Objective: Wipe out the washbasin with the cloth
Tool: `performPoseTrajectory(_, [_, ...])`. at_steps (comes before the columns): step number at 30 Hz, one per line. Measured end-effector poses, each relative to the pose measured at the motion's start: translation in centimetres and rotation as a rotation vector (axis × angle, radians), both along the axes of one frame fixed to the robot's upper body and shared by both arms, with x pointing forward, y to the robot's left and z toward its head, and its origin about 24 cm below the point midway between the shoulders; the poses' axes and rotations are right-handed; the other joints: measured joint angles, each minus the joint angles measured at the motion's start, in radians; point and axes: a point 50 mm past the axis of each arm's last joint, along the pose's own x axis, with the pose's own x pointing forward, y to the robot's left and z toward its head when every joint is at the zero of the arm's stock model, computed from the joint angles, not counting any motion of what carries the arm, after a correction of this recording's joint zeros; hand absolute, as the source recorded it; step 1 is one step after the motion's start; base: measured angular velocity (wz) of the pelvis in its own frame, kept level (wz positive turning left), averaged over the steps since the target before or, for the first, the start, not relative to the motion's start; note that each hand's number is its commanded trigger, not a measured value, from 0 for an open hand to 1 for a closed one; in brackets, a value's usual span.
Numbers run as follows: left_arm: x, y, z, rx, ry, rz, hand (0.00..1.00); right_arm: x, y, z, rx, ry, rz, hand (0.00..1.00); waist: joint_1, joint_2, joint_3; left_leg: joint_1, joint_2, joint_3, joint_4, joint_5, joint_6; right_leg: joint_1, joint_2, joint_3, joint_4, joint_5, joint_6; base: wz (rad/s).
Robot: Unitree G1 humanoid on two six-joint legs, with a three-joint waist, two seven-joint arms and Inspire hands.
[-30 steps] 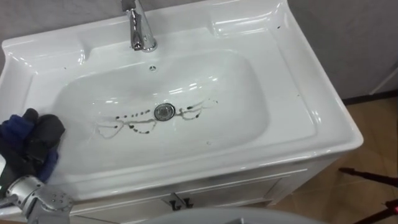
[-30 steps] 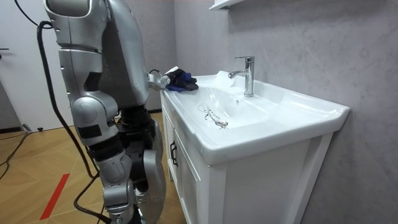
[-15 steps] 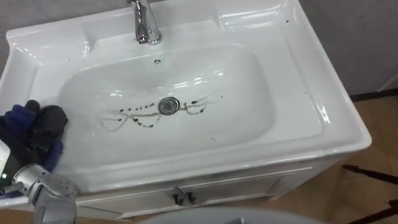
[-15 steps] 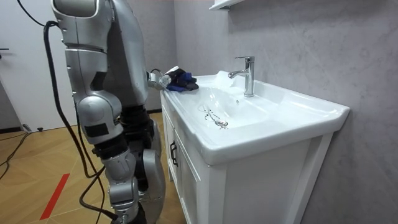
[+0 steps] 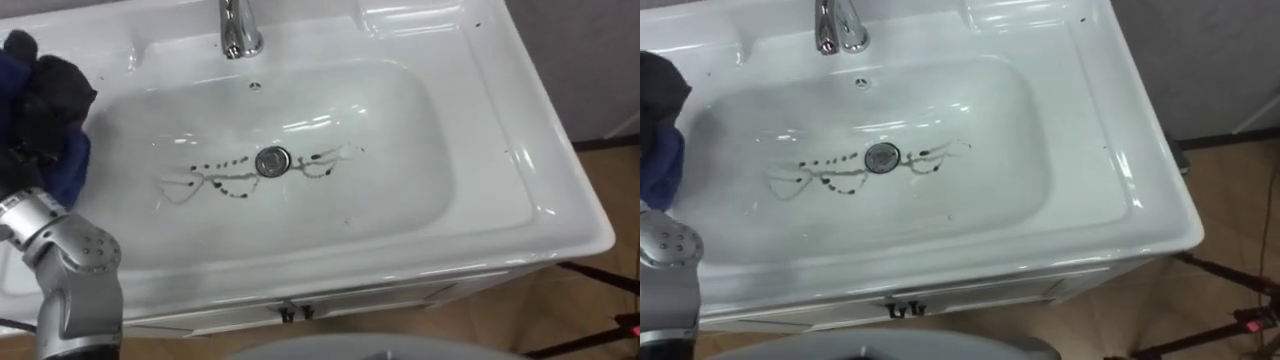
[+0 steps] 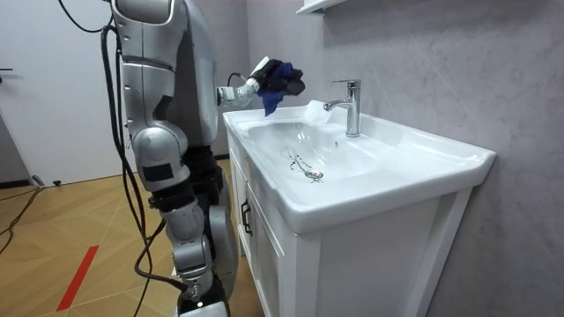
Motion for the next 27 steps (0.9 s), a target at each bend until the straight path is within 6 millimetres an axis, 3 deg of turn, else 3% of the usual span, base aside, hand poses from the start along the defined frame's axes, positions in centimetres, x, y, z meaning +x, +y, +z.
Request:
performPoseTrajectory(3, [0.0, -0.1, 0.3, 0.029, -0.002, -0.003, 1.00, 0.0, -0.1, 0.0, 0.001, -0.005, 0.004, 0.00, 0.000, 0.005, -0.0030, 0.004, -0.004, 0.000, -0.001, 0.000, 0.000, -0.004, -0.004, -0.008, 0.000, 0.003, 0.005, 0.00])
performPoseTrajectory(8, [0.2, -0.6, 2.0, 0.055, -0.064, -0.032, 1.00, -0.7, 0.1, -0.1, 0.024, 0.033, 0.018, 0.00, -0.010, -0.013, -0.0030, -0.003, -0.006, -0.010, -0.002, -0.002, 0.004, -0.007, -0.007, -0.015, 0.000, 0.008, 0.013, 0.08])
performPoseTrajectory(13, [0.8, -1.1, 2.1, 0.038, -0.050, -0.075, 1.00, -0.8, 0.7, -0.3, 0.057, 0.050, 0.046, 0.00, -0.018, -0.016, -0.0004, -0.002, -0.009, -0.010, -0.005, -0.002, 0.004, -0.007, -0.010, -0.020, 0.001, 0.009, 0.015, 0.00])
performPoseTrajectory(17, [1.5, -2.6, 1.4, -0.010, -0.011, -0.158, 1.00, -0.4, 0.9, -0.3, 0.068, 0.054, 0.066, 0.00, -0.017, -0.020, 0.0038, -0.004, -0.008, -0.010, -0.006, -0.005, 0.009, -0.011, -0.009, -0.021, 0.001, 0.011, 0.018, 0.00])
performPoseTrajectory(27, [2.0, -4.2, -2.8, -0.127, 0.174, -0.238, 1.00, -1.0, 1.1, -0.4, 0.071, 0.095, 0.084, 0.00, -0.020, -0.018, 0.0018, -0.021, -0.006, -0.011, 0.002, -0.008, 0.013, -0.032, -0.006, -0.018, 0.004, 0.010, 0.021, 0.02])
